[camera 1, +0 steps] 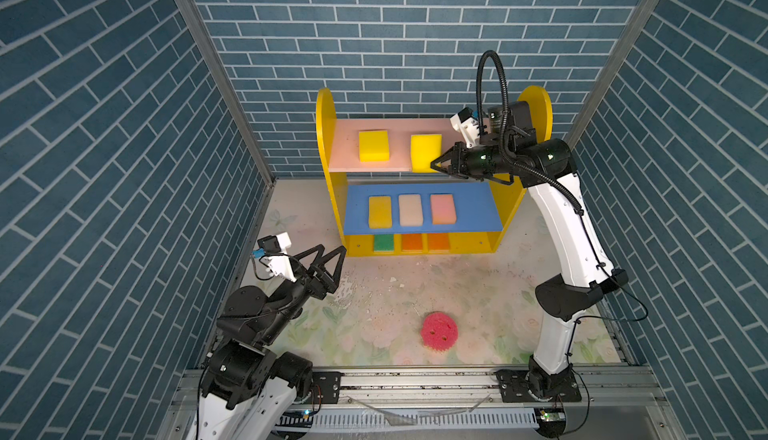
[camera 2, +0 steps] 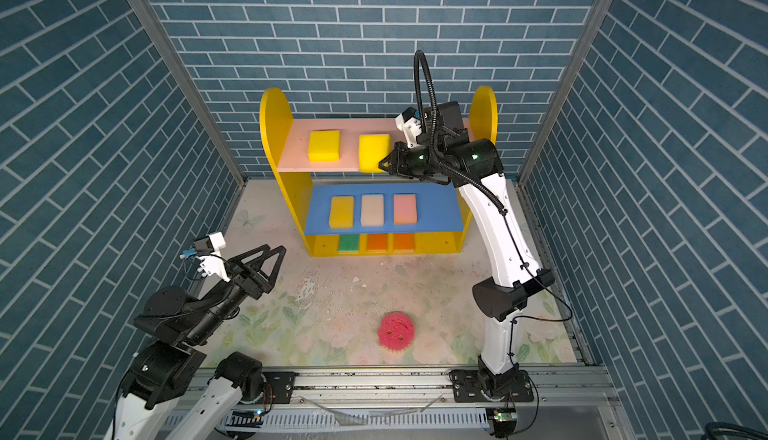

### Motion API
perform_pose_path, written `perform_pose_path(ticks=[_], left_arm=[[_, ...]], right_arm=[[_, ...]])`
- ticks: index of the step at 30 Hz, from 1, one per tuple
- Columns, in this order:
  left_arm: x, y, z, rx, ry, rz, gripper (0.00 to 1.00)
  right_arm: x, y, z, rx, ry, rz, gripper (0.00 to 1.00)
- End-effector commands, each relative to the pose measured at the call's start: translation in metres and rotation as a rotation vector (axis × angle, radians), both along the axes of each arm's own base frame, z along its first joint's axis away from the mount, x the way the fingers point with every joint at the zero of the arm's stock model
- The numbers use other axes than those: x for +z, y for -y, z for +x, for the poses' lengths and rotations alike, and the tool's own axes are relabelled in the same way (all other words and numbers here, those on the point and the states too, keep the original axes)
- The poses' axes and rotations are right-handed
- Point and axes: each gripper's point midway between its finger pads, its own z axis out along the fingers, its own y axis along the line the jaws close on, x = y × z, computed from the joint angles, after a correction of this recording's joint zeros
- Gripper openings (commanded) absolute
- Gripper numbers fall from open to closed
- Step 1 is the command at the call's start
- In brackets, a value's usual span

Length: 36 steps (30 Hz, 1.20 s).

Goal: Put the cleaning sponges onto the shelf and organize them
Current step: 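Raise the yellow sponge onto the pink top shelf while the left gripper withdraws, then lower the yellow sponge onto the pink shelf beside the other yellow sponge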

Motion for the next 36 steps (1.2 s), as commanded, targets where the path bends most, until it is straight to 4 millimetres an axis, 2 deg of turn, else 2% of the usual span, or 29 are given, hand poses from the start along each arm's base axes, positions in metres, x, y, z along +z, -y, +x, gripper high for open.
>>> perform_pose_path(ticks=[1, 7, 16, 26, 36], left_arm=[[0.006, 0.001, -0.001, -0.008, 0.018, 0.013, 0.88], [0.004, 0.004, 0.003, -0.017, 0.011, 0.003, 0.88], [-0.002, 0.005, 0.005, -0.017, -0.008, -0.001, 0.88], [-0.006, 0.007, 0.008, -0.020, -0.023, -0.008, 0.88], [-0.007, 0.009, 0.010, -0.027, -0.027, -0.014, 0.88]], right_arm=[[0.017, -0.007, -0.010, 0.078, -0.005, 0.077, 0.00], [0.012, -0.011, 0.006, 0.059, -0.015, 0.091, 0.00], [0.013, -0.017, 0.019, 0.054, -0.002, 0.123, 0.00], [0.001, -0.019, 0.031, 0.041, -0.017, 0.111, 0.00], [-0.002, -0.006, 0.039, -0.015, -0.008, 0.077, 0.00]])
